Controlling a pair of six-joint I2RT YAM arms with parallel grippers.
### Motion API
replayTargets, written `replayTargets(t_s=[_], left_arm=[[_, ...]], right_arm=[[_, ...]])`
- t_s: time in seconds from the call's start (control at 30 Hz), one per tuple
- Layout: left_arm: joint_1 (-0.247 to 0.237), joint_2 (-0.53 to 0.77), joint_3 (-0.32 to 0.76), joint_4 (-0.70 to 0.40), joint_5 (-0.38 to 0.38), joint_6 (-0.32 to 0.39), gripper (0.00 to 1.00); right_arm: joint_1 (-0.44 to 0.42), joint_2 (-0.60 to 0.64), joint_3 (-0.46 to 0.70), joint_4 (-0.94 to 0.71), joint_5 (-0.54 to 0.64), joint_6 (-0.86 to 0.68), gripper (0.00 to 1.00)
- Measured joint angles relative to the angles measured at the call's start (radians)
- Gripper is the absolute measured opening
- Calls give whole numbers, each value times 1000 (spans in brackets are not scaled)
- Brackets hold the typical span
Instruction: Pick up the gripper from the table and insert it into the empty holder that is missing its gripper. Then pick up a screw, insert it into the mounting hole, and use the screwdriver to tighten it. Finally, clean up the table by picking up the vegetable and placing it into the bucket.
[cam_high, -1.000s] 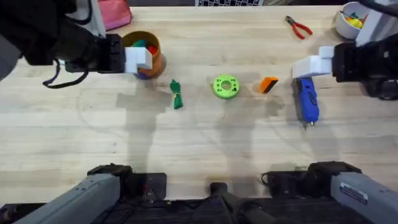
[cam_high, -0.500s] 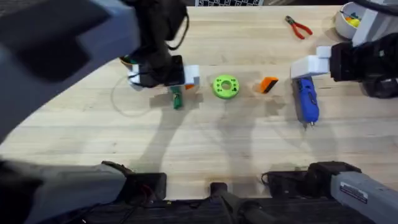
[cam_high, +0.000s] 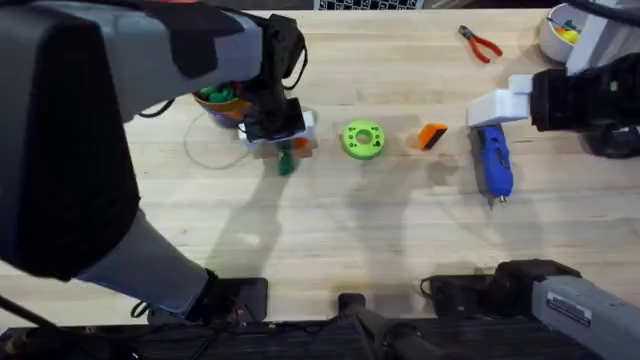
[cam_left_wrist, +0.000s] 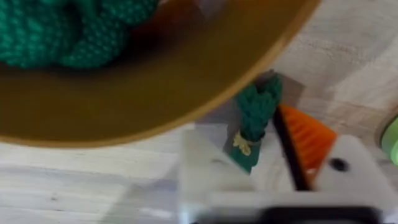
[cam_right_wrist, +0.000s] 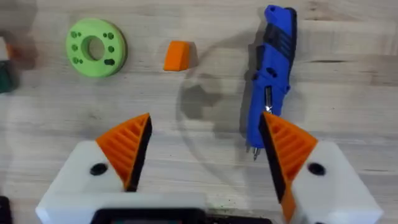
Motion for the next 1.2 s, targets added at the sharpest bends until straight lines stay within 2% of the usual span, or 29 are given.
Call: replayTargets(t_s=[0.1, 0.13, 0.17, 0.43, 0.63, 0.83, 1.03, 1.07, 1.2], left_arm=[[0, 0, 0, -2, 11, 8, 119], [0, 0, 1, -2, 13, 13, 35], [0, 0, 2, -3, 13, 14, 15], [0, -8, 2, -28, 13, 19, 16], [0, -276, 1, -65, 7, 44, 16], [0, -567, 2, -172, -42, 99, 16], [0, -709, 2, -222, -65, 155, 16], [0, -722, 2, -222, -68, 164, 42], [0, -762, 2, -227, -82, 175, 655]], right_arm=[[0, 0, 0, 0, 0, 0, 994], [0, 0, 0, 0, 0, 0, 994], [0, 0, 0, 0, 0, 0, 994], [0, 0, 0, 1, 0, 0, 994], [0, 0, 0, 1, 0, 0, 994], [0, 0, 0, 1, 0, 0, 994], [0, 0, 0, 1, 0, 0, 995], [0, 0, 0, 1, 0, 0, 994], [0, 0, 0, 1, 0, 0, 994]])
